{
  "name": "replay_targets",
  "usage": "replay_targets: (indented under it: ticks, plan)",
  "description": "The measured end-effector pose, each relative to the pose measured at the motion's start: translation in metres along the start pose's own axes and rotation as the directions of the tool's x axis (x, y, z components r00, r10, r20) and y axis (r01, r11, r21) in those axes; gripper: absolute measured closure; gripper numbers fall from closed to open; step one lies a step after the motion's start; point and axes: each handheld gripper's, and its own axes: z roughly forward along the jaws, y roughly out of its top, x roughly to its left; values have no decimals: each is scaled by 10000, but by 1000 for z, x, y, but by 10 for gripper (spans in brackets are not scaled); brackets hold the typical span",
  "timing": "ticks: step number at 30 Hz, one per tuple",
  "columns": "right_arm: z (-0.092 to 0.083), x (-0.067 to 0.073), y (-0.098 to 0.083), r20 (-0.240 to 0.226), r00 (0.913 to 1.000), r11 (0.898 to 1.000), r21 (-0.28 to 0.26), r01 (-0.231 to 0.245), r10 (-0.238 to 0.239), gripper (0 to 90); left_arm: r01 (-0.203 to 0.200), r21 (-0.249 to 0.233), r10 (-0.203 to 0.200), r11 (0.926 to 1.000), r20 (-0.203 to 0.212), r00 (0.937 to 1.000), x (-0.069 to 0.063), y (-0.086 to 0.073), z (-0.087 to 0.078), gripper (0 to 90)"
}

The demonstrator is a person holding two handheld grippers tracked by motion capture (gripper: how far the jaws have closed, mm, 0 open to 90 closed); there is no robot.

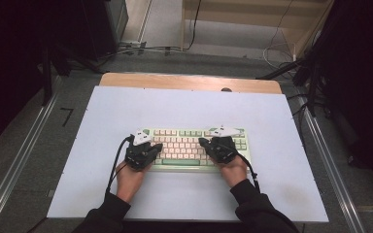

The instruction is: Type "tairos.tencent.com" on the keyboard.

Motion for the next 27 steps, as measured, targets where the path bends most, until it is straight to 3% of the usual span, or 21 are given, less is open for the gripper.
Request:
replay_targets:
  ticks: [5, 16, 20, 27]
  plan:
    - [1, 0, 0, 15, 10000, 10000, 42, 26, -26, 880, -68, 172, 67, 9998, 34, 10000, 0, 0, 1, 900]
    - [-2, 0, 0, -10, 10000, 10000, -12, -3, 3, 880, 366, -699, -355, 9969, 168, 9992, 4, 0, -7, 900]
    - [-5, 0, -1, -29, 10000, 10000, -50, -10, 10, 879, 704, -826, -689, 9941, 206, 9974, 8, 0, -9, 900]
    - [-9, 2, -4, -42, 10000, 10000, -4, 90, -90, 880, 732, -902, -718, 9932, 192, 9972, 11, 0, -10, 900]
